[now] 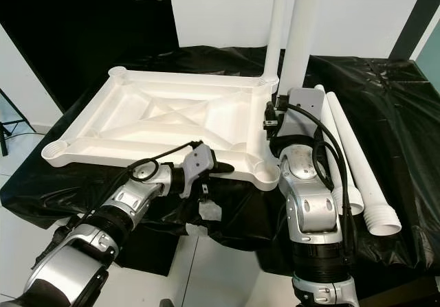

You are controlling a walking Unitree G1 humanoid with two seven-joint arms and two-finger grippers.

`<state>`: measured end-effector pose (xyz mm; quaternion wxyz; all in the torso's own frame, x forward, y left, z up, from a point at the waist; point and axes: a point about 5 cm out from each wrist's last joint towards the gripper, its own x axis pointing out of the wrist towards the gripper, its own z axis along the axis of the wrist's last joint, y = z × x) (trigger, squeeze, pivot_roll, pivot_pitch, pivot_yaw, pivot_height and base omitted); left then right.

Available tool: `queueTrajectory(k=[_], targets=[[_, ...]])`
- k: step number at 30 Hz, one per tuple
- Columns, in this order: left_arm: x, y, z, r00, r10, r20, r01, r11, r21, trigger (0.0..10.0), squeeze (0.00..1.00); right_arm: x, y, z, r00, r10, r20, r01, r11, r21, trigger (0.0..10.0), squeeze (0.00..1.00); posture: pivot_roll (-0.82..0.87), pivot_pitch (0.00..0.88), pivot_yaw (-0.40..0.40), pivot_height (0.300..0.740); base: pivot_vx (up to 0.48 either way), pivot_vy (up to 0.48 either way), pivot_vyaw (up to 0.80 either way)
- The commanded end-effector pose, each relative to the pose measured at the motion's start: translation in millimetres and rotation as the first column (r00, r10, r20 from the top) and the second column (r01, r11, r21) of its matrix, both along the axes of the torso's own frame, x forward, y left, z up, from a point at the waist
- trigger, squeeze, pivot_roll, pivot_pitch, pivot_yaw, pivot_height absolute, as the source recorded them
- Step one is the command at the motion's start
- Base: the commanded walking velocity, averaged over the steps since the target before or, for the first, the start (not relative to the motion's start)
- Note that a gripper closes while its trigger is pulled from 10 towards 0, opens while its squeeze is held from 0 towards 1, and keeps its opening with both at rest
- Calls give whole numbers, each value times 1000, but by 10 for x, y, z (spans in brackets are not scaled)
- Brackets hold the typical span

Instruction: Building children table

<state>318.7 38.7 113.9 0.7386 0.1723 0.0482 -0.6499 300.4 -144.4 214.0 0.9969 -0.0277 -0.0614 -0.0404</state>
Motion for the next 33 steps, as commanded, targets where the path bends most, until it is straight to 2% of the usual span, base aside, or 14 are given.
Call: queueTrajectory(k=[1, 7, 8, 11, 13, 15, 17, 20, 23, 27, 30, 33], targets=[[153, 20, 84, 970, 225, 91, -220, 974, -59, 10000, 0, -18, 14, 38, 1000, 0, 22, 0, 1000, 4, 10000, 0, -155, 0, 35, 740, 0, 0, 0], [221, 33, 166, 957, 266, 115, -255, 962, -100, 10000, 0, -14, 19, 34, 1000, 0, 22, 0, 1000, 5, 10000, 0, -155, 0, 37, 740, 0, 0, 0], [262, 35, 251, 953, 292, 85, -274, 945, -176, 10000, 0, -12, 17, 31, 1000, -1, 21, 1, 1000, 5, 10000, 0, -157, 0, 39, 740, 0, 0, 0], [270, 38, 313, 956, 286, 66, -266, 938, -222, 10000, 0, -13, 12, 27, 1000, -4, 20, 4, 1000, 6, 10000, 0, -157, 0, 40, 740, 0, 0, 0], [273, 44, 298, 954, 289, 78, -268, 942, -203, 10000, 0, -13, 10, 24, 1000, -4, 19, 4, 1000, 6, 10000, 0, -157, 0, 40, 740, 0, 0, 0], [277, 62, 205, 947, 296, 123, -282, 952, -118, 10000, 0, -13, 8, 21, 1000, -5, 17, 5, 1000, 5, 10000, 0, -158, 0, 40, 740, 0, 0, 0], [277, 68, 176, 946, 296, 135, -285, 954, -91, 10000, 0, -13, 8, 21, 1000, -5, 17, 5, 1000, 5, 10000, 0, -158, 0, 40, 740, 0, 0, 0], [226, 90, -19, 959, 242, 148, -253, 965, 60, 10000, 0, -16, -7, 24, 1000, -8, 17, 8, 1000, 3, 10000, 0, -164, 0, 38, 740, 0, 0, 0], [184, 91, -92, 971, 201, 128, -215, 971, 105, 10000, 0, -17, -15, 28, 1000, -10, 18, 10, 1000, 2, 10000, 0, -165, 0, 38, 740, 0, 0, 0], [165, 71, -129, 975, 191, 118, -205, 972, 118, 10000, 0, -21, -17, 32, 1000, -11, 19, 11, 1000, 1, 10000, 0, -164, 0, 37, 740, 0, 0, 0], [189, 21, -141, 963, 238, 126, -253, 960, 123, 10000, 0, -23, -7, 31, 1000, -9, 19, 9, 1000, 1, 10000, 0, -164, 0, 35, 740, 0, 0, 0], [240, -59, -51, 948, 296, 120, -303, 951, 54, 10000, 0, -22, 0, 32, 1000, -9, 19, 8, 1000, 3, 10000, 0, -164, 0, 35, 740, 0, 0, 0]])
